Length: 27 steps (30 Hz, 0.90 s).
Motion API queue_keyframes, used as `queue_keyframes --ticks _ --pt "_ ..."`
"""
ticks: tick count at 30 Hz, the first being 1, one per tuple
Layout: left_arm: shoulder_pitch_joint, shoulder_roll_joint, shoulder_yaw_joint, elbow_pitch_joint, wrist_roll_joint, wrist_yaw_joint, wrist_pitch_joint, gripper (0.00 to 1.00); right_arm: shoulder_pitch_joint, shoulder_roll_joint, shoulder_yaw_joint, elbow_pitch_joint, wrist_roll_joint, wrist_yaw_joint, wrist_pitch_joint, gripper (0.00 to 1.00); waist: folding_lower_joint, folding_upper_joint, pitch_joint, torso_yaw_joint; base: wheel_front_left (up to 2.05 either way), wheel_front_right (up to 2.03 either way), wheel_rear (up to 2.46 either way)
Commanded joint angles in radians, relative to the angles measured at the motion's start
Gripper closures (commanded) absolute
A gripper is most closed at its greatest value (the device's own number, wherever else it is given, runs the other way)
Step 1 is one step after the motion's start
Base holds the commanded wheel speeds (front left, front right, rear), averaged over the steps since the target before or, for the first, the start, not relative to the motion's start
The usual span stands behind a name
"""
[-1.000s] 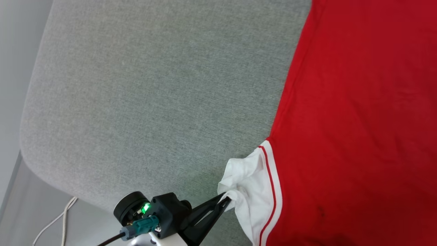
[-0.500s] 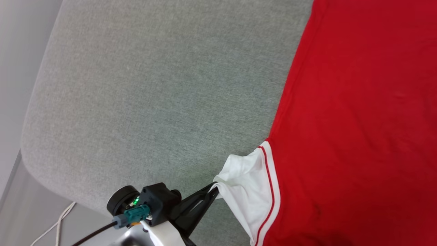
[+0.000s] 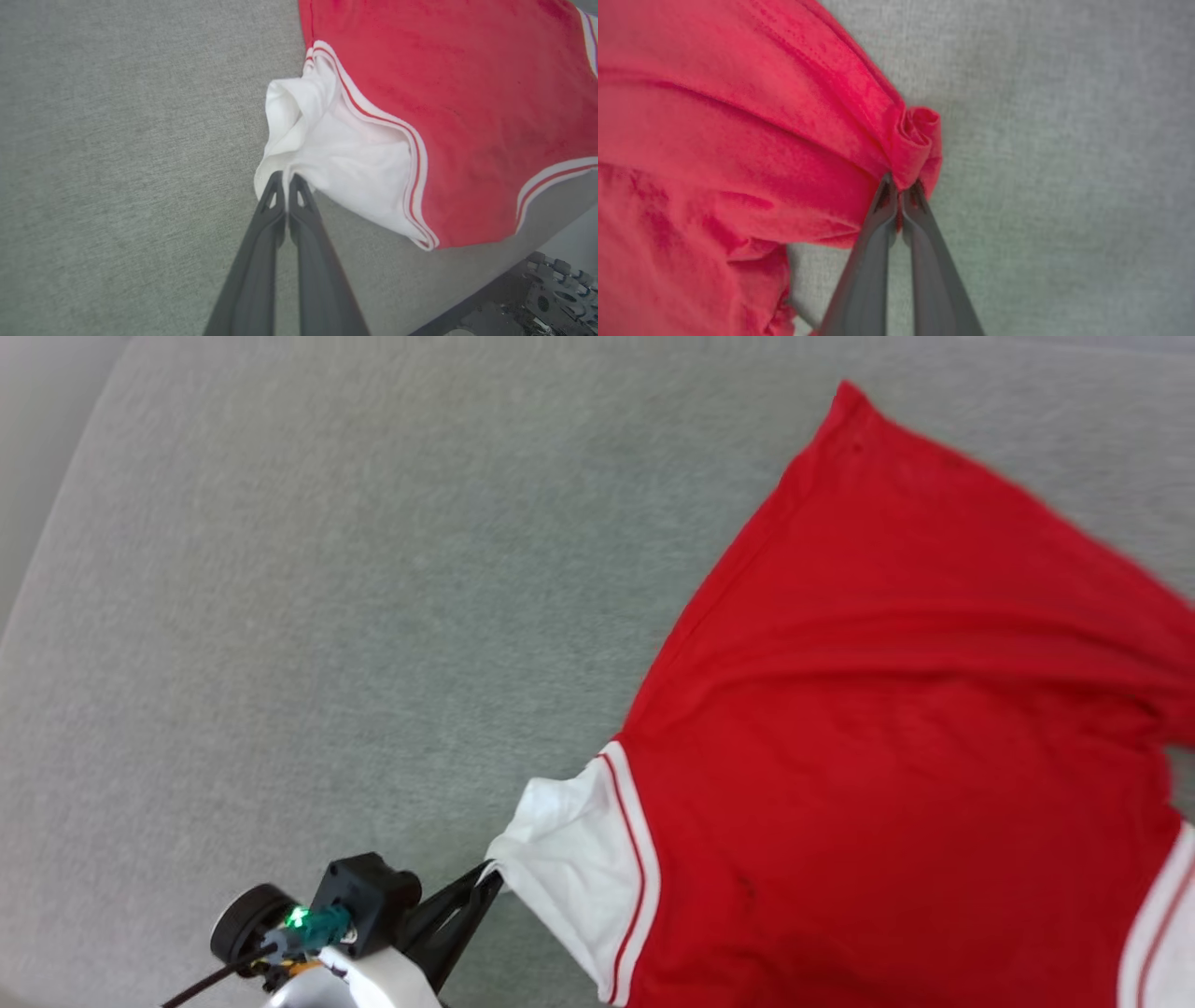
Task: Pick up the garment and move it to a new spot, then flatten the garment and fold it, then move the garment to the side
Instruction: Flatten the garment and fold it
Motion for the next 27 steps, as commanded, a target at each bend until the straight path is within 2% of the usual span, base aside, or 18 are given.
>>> queue_keyframes --ticks 1,7,13,19,25,26,27 --pt "0.019 0.008 0.007 0.005 -0.005 0.01 -0.006 1.0 0.076 0.004 0.016 -0.016 0.019 -0.001 -0.014 1.0 0.0 0.0 -0.09 -0.089 0.0 0.0 0.0" --pt "0.05 0.019 0.017 0.011 -0.025 0.025 -0.014 1.0 0.221 0.009 0.024 -0.122 0.071 -0.001 -0.08 1.0 0.0 0.0 -0.143 -0.141 0.0 0.0 0.0" --pt "0.077 0.011 0.016 0.021 -0.043 0.034 -0.024 1.0 0.399 0.038 -0.023 -0.229 0.083 -0.001 -0.118 1.0 0.0 0.0 -0.184 -0.183 0.0 0.0 0.0" --pt "0.087 0.007 0.009 0.027 -0.05 0.034 -0.024 1.0 0.538 0.086 -0.057 -0.257 0.064 -0.001 -0.125 1.0 0.0 0.0 -0.21 -0.197 0.0 0.0 0.0" --pt "0.085 0.011 0.006 0.021 -0.051 0.031 -0.016 1.0 0.581 0.115 -0.046 -0.247 0.057 -0.001 -0.152 1.0 0.0 0.0 -0.222 -0.195 0.0 0.0 0.0" --pt "0.082 0.012 0.006 0.017 -0.045 0.031 -0.021 1.0 0.577 0.115 -0.044 -0.246 0.057 -0.001 -0.153 0.67 0.0 0.0 -0.223 -0.194 0.0 0.0 0.0" --pt "0.08 0.012 0.007 0.013 -0.045 0.033 -0.023 1.0 0.569 0.108 -0.04 -0.248 0.053 -0.001 -0.153 0.0 0.0 0.0 -0.224 -0.193 0.0 0.0 0.0"
